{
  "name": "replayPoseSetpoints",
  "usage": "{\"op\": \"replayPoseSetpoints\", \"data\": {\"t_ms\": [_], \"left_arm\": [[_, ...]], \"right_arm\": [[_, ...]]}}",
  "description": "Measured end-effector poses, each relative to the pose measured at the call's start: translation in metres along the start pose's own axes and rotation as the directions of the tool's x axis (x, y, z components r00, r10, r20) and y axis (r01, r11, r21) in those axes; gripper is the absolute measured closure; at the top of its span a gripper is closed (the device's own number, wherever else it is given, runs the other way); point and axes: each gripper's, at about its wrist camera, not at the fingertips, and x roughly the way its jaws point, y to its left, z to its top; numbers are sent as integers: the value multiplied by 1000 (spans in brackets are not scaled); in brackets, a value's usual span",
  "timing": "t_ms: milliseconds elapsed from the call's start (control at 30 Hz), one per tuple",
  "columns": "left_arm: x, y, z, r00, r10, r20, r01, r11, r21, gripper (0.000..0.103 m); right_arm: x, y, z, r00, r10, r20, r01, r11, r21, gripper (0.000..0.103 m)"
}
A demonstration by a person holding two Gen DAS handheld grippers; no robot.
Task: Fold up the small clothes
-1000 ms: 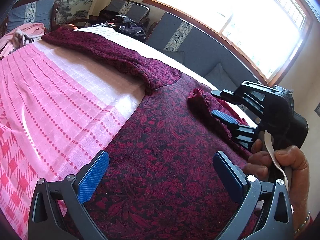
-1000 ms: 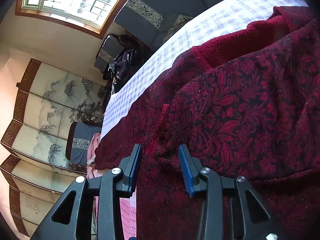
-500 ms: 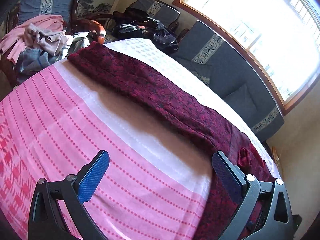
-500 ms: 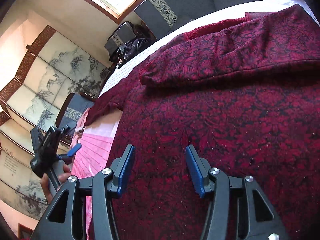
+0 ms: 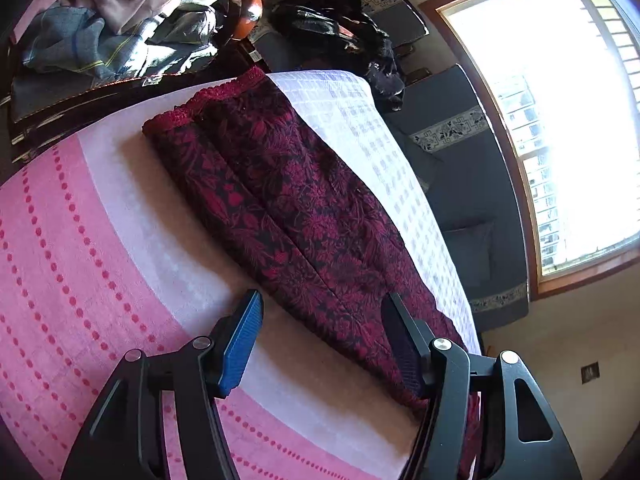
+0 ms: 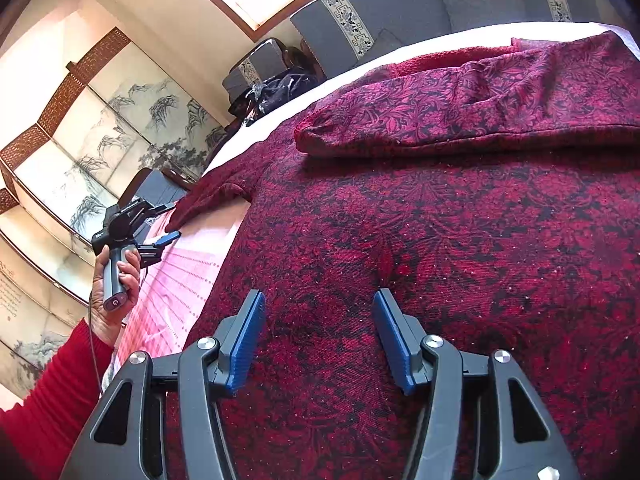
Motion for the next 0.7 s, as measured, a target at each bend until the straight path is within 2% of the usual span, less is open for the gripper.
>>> {"op": "replayPoseSetpoints", "data": {"t_ms": [33,67,100,167,233,267,333,467,567,700], "left_arm": [[2,0,3,1000,-7,8,7,1000,-9,43],[4,1,5,1000,-6,16,6,1000,-18,49],[8,3,7,1000,-2,14,2,1000,-26,67],[22,14,15,1000,-15,-20,14,999,-51,96],[23,21,17,998,-64,20,65,994,-85,96],[22,17,16,998,-46,35,48,997,-62,96],[17,-2,11,997,1,82,-3,1000,23,96],[-5,-65,-9,983,-58,175,25,982,188,96],[-16,-131,-36,976,-109,189,37,936,350,96],[-17,-217,-92,974,-184,133,84,835,543,96]], "right_arm": [[0,-1,-1,1000,4,3,-4,1000,3,49],[0,-1,-1,1000,9,5,-9,1000,8,49],[-1,-3,-1,1000,16,7,-16,1000,14,49],[-2,-6,-1,999,34,14,-35,999,33,49],[-4,-11,-2,998,52,21,-53,997,54,49],[-5,-13,-2,998,55,26,-56,996,62,49],[-6,-14,-2,998,58,30,-60,996,66,49],[-8,-17,-3,997,71,42,-74,994,77,49],[-12,-22,-3,995,82,59,-88,991,103,49],[-21,-25,-2,994,85,68,-93,988,127,48]]}}
